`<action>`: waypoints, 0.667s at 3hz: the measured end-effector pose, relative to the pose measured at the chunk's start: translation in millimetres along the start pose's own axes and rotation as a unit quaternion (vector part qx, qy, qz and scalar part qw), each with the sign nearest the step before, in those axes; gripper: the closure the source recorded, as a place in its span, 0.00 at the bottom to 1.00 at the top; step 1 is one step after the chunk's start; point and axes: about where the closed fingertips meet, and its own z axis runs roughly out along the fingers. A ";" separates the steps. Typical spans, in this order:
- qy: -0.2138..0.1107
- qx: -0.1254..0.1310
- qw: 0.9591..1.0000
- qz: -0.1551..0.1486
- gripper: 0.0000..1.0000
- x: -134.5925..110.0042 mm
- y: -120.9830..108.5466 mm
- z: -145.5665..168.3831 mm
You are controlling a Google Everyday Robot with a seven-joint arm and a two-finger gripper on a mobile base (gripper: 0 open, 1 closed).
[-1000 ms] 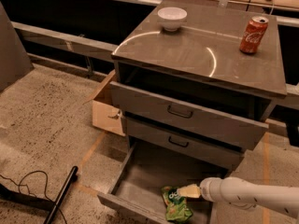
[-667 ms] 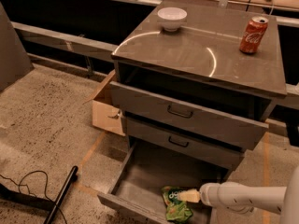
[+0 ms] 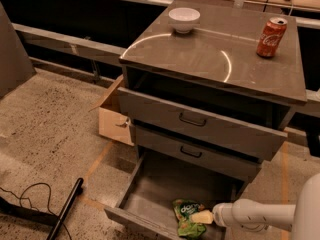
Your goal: Pick green rice chip bag from bottom drawer and place on counter
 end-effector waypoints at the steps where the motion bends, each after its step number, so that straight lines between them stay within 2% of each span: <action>1: 0.015 -0.018 1.000 -0.003 0.00 11.7 5.5 26.2; 2: 0.024 -0.030 0.999 -0.007 0.00 15.5 9.9 55.9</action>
Offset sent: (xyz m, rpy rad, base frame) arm 0.0139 0.0424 -0.0833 0.0503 0.0614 0.0757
